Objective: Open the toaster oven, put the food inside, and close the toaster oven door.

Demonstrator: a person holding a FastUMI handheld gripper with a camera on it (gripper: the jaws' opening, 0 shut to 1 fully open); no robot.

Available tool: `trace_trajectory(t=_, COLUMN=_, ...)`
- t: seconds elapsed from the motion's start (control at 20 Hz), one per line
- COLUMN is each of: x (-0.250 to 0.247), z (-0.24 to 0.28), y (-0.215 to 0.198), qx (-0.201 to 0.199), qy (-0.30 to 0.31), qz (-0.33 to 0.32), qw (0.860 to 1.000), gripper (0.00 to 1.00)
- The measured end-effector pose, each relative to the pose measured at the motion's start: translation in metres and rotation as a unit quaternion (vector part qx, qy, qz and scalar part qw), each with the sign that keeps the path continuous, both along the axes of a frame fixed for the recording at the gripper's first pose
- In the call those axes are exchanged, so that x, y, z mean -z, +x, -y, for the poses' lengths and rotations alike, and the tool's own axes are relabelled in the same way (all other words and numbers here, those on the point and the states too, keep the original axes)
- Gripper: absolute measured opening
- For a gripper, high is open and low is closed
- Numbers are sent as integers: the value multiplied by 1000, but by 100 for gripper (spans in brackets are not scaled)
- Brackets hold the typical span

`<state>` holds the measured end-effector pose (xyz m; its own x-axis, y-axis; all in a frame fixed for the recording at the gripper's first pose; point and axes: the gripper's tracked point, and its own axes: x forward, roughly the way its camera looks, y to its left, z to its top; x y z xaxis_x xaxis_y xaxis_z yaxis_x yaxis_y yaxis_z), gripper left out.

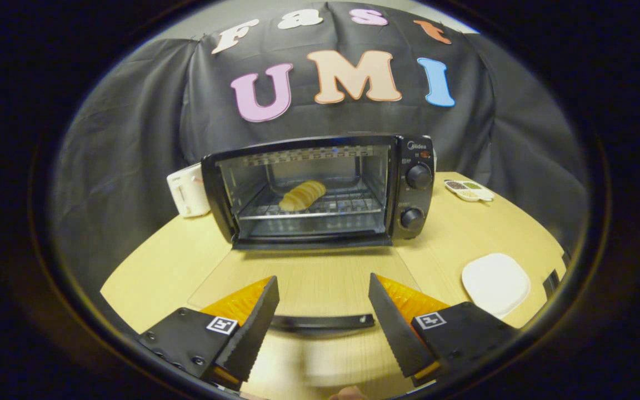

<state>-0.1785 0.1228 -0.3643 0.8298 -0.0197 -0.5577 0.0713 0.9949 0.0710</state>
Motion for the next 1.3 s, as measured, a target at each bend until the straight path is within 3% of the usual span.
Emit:
trace_trajectory(t=0.2, x=11, z=-1, y=-24, qx=-13, qy=-27, qz=-4, qw=1000, gripper=100)
trace_trajectory(t=0.5, x=36, z=-13, y=-44, qx=-23, qy=-9, qz=-29, qw=999, gripper=99)
trace_trajectory(t=1.3, x=57, z=-26, y=-12, qx=-24, qy=-6, qz=-25, qw=999, gripper=98)
